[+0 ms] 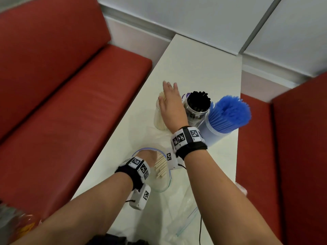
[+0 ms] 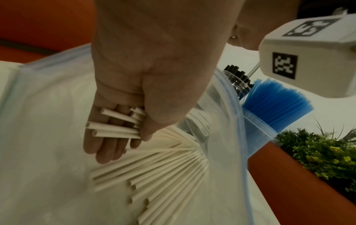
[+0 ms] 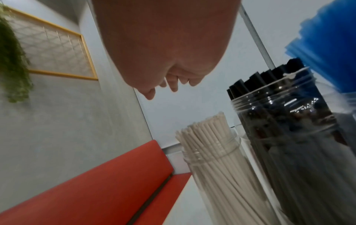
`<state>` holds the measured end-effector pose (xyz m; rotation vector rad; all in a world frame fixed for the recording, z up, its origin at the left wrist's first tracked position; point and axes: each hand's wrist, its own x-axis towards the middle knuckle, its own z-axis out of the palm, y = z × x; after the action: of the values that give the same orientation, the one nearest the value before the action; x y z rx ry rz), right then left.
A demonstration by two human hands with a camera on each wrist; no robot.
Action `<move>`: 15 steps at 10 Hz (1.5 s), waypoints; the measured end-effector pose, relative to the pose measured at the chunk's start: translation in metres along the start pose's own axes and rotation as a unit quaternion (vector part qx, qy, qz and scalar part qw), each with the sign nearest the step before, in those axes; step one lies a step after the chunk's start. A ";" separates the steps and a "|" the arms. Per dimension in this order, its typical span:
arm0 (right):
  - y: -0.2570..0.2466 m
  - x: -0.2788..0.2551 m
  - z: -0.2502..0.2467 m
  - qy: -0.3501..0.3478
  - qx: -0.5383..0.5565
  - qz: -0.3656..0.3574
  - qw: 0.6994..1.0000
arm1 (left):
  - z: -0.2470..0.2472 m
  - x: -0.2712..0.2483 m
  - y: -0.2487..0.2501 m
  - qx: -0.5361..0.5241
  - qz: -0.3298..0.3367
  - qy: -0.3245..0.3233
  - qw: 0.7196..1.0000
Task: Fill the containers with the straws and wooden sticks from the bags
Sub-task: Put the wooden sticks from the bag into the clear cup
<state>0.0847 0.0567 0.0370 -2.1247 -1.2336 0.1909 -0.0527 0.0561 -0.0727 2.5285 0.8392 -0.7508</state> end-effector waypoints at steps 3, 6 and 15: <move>-0.020 -0.072 0.003 -0.137 0.084 0.044 0.986 | -0.011 -0.020 0.001 -0.048 -0.030 0.042 0.998; -0.026 -0.106 0.005 -0.276 0.065 0.055 0.957 | -0.036 -0.053 0.001 0.027 -0.032 0.050 0.998; -0.070 -0.086 -0.058 -0.014 0.427 0.173 0.887 | -0.198 -0.129 0.032 -0.539 0.278 0.309 0.732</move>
<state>0.0126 -0.0176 0.1077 -1.5173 -0.5777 0.7692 -0.0469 0.0730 0.1648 1.6735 0.3935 0.6827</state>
